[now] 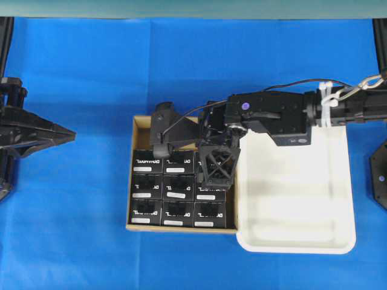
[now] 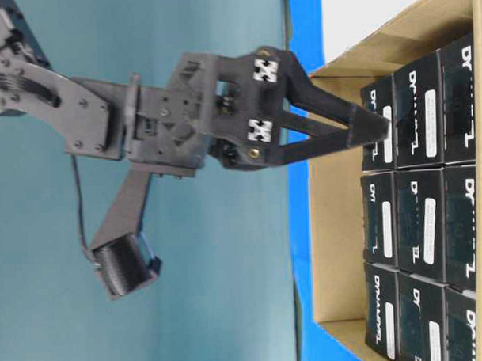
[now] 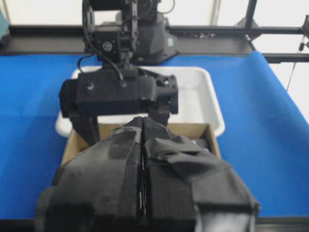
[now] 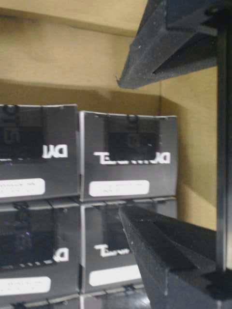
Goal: Pick the box from inside the cardboard box.
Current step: 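Lower the open right gripper around the top-right box and close it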
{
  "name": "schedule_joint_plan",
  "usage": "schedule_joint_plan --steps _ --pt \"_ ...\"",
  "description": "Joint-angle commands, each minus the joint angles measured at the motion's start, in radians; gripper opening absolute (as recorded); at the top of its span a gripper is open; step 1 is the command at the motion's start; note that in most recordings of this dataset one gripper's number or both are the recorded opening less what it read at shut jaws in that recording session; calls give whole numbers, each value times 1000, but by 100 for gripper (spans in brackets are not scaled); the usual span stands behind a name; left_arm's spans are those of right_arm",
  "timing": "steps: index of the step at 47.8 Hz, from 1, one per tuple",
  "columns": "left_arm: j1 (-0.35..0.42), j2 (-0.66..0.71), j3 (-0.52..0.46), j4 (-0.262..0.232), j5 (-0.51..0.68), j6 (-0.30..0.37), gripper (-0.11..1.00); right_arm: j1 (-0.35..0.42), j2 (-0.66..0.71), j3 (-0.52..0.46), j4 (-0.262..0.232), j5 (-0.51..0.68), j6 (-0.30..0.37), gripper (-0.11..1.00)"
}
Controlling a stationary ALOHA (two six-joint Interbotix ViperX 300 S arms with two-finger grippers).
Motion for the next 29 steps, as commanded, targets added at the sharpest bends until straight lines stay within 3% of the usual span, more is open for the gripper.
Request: schedule_joint_plan --steps 1,14,29 --pt "0 5 -31 2 -5 -2 -5 -6 12 -3 3 -11 -3 97" --pt "0 5 -31 2 -5 -2 -5 -20 12 -2 3 -6 -51 97" --pt "0 5 -31 2 -5 -2 -5 -21 25 2 3 -11 -54 97"
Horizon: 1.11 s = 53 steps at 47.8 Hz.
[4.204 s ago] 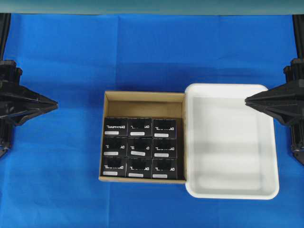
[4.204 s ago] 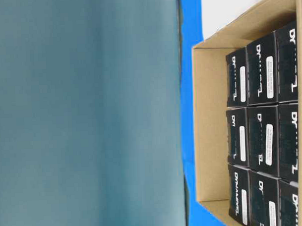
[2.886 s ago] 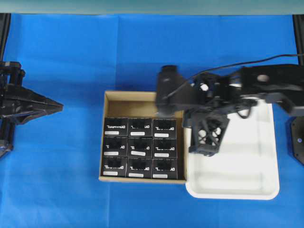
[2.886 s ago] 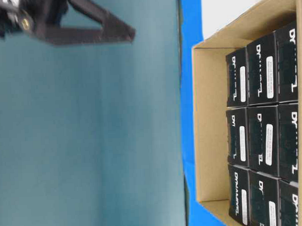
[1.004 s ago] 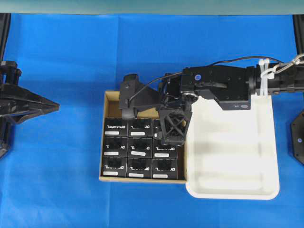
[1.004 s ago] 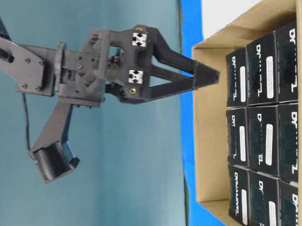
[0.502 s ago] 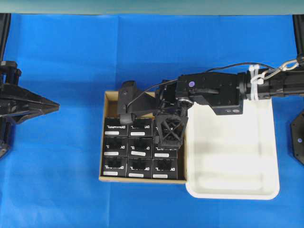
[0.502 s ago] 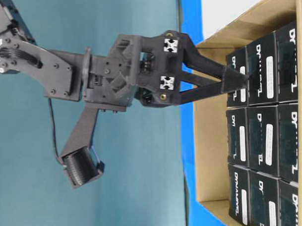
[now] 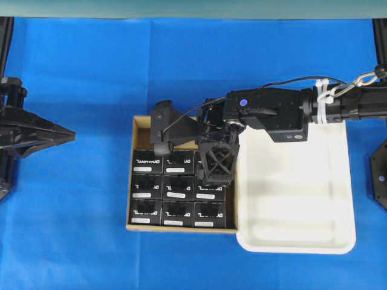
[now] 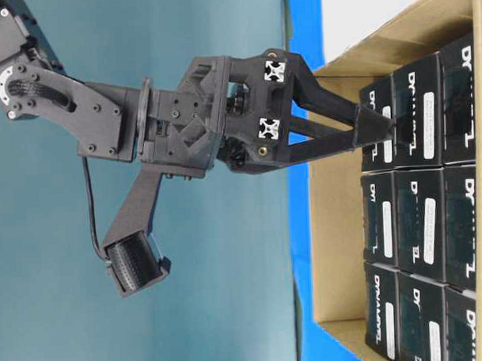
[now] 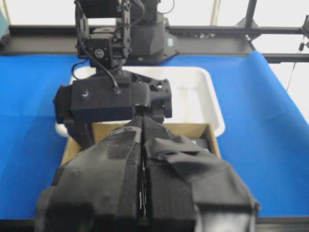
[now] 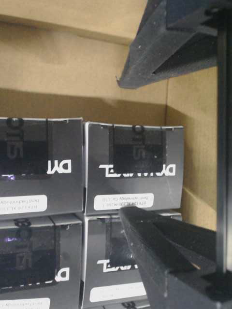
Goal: Pick the box from inside the cardboard box.
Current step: 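Lower the open right gripper around the top-right box and close it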
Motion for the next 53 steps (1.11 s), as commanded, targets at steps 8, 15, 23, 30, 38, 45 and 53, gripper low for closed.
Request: schedule_joint_plan --steps 8,15,23,30,38,45,53 --pt "0 5 -31 2 -5 -2 -5 -11 18 2 3 -14 -3 97" --pt "-2 5 -31 2 -5 -3 -5 -32 18 5 3 -20 -3 97" --pt "0 6 -31 2 -6 -6 -5 -58 18 11 -2 -28 -5 97" --pt "0 6 -31 2 -5 -8 -5 -75 18 14 -3 -32 -25 97" --pt "0 8 -31 2 -5 -6 -5 -86 20 14 -2 -28 -57 97" --pt "0 6 -32 2 -5 -6 -5 -87 20 14 3 -28 -58 97" --pt "0 6 -32 2 -6 -8 -5 -83 18 9 29 -15 -60 97"
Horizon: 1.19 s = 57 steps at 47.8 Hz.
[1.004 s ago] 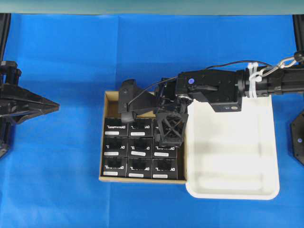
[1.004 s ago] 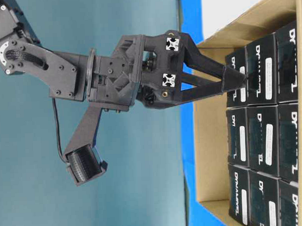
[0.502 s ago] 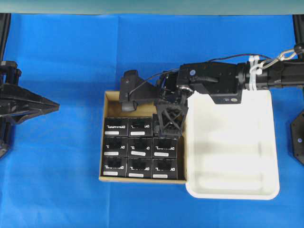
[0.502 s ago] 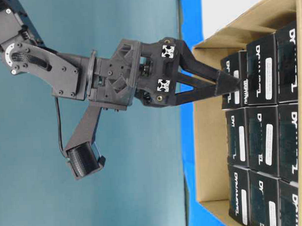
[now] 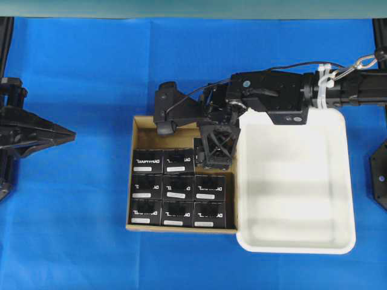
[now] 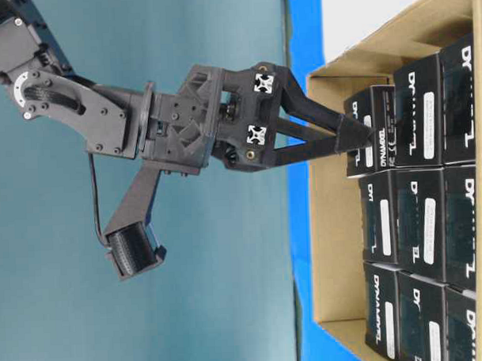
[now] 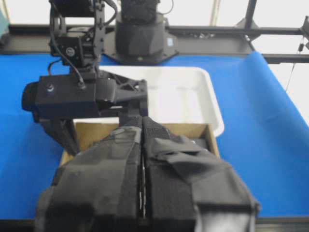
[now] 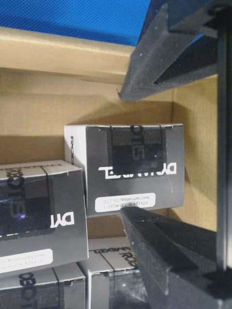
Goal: Pick the box from inside the cardboard box.
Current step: 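Lower the open right gripper around the top-right box and close it, then lift the gripped box up out of the cardboard box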
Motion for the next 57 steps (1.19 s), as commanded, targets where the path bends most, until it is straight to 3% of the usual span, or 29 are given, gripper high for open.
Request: schedule_joint_plan --steps 1,14,49,57 --pt "0 6 -31 2 -5 0 -5 -5 14 0 18 6 -5 98" --pt "0 6 -31 2 -5 -2 -5 12 14 0 67 18 -41 98" --pt "5 6 -31 2 -5 -2 -5 3 9 -17 69 14 -49 98" --pt "5 6 -31 2 -5 -2 -5 15 14 -14 69 11 -77 98"
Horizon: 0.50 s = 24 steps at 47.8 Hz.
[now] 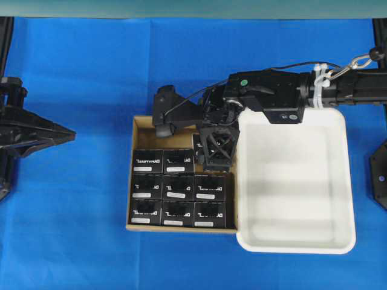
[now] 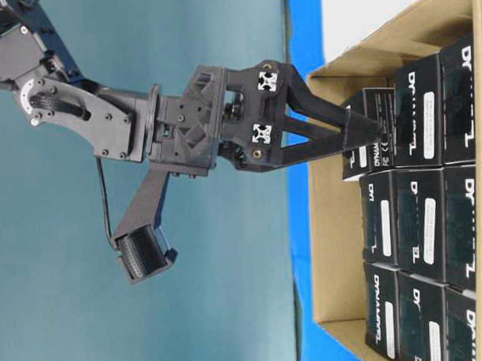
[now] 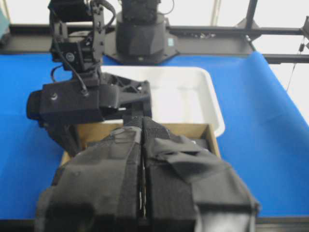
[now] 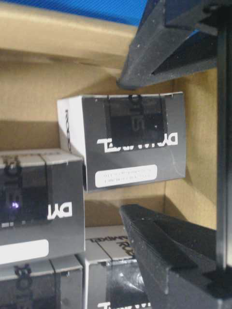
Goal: Pick the box from inside the cardboard box.
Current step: 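Lift the gripped box up out of the cardboard box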
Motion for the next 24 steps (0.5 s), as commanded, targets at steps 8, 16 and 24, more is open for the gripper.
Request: schedule_joint_plan --steps 8,16,24 --pt "3 8 -31 2 -5 0 -5 26 17 -2 2 -20 -21 98" --pt "3 8 -31 2 -5 -2 -5 26 31 5 3 -66 -21 98" --pt "5 9 -31 2 -5 -2 -5 23 32 44 -5 -84 -28 98"
